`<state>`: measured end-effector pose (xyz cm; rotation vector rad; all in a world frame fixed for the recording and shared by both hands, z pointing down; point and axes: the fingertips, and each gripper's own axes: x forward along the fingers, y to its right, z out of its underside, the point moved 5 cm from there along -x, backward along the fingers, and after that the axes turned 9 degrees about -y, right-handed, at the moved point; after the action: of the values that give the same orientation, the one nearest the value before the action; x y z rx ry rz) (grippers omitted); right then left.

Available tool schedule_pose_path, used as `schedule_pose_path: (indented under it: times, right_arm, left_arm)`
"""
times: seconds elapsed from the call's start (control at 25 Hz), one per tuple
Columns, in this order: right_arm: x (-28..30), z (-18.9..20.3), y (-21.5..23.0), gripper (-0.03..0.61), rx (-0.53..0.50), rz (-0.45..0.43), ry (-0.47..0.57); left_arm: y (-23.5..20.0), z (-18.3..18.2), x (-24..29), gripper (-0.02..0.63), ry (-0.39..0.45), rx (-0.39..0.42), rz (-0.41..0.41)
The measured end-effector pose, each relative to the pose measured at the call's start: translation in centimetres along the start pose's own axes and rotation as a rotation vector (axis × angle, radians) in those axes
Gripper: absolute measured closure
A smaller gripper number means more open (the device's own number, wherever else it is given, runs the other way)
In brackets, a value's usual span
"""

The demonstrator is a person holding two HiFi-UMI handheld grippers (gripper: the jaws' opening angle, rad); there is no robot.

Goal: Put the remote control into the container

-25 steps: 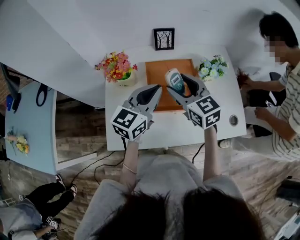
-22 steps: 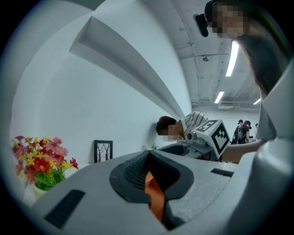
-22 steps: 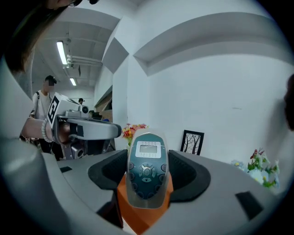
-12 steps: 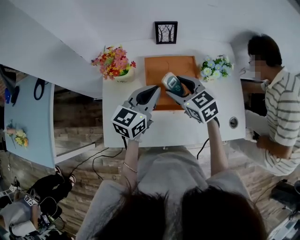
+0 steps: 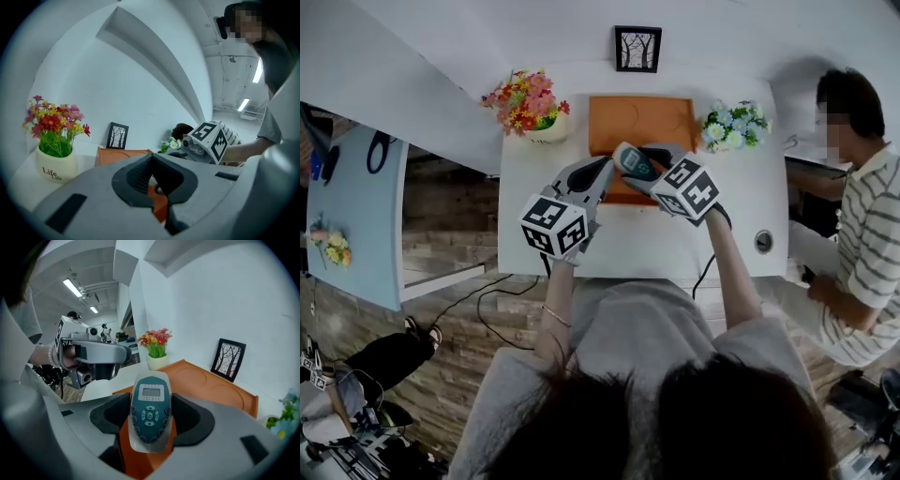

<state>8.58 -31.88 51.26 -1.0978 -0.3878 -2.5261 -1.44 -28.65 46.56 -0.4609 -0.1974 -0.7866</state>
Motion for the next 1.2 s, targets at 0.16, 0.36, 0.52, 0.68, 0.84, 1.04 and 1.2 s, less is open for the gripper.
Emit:
schedule_pose_path:
  times: [0.16,0.36,0.52,0.68,0.84,1.04,1.2]
  right_arm:
    - [1.5,1.2,-0.2,0.302,-0.015,-0.038,-0.064]
    - [3.2,2.2,-0.5,0.301,-0.045,-0.059,-0.169]
    - [4.4,3.2,-0.5,0.301,-0.065,-0.069,-0.229]
    - [5.2,3.9,-0.4,0.301,-0.074,-0.064,-0.281]
    - [6.0,4.2,-0.2,0.301,-0.083,-0.064,-0.33]
    - [6.2,4.5,-0.2,0.301,-0.104,-0.063,-0.376]
    - [6.3,4.4,-0.3,0.301,-0.103,-0.062,-0.381]
  left_arm:
    - [0.1,1.0,0.0,0.611,-0.025,-0.003,-0.017]
    - [0.1,1.4,-0.6,0.611,-0.037,-0.013,-0.036]
    - [0.1,1.6,-0.6,0.611,-0.044,-0.015,-0.047]
    - [0.1,1.9,-0.6,0.611,-0.049,-0.02,-0.056]
    - [-0.1,1.7,-0.6,0.611,-0.048,-0.022,-0.064]
    - [-0.1,1.7,-0.6,0.611,-0.053,-0.024,-0.065]
    - [-0.1,1.6,-0.8,0.611,-0.053,-0.025,-0.068]
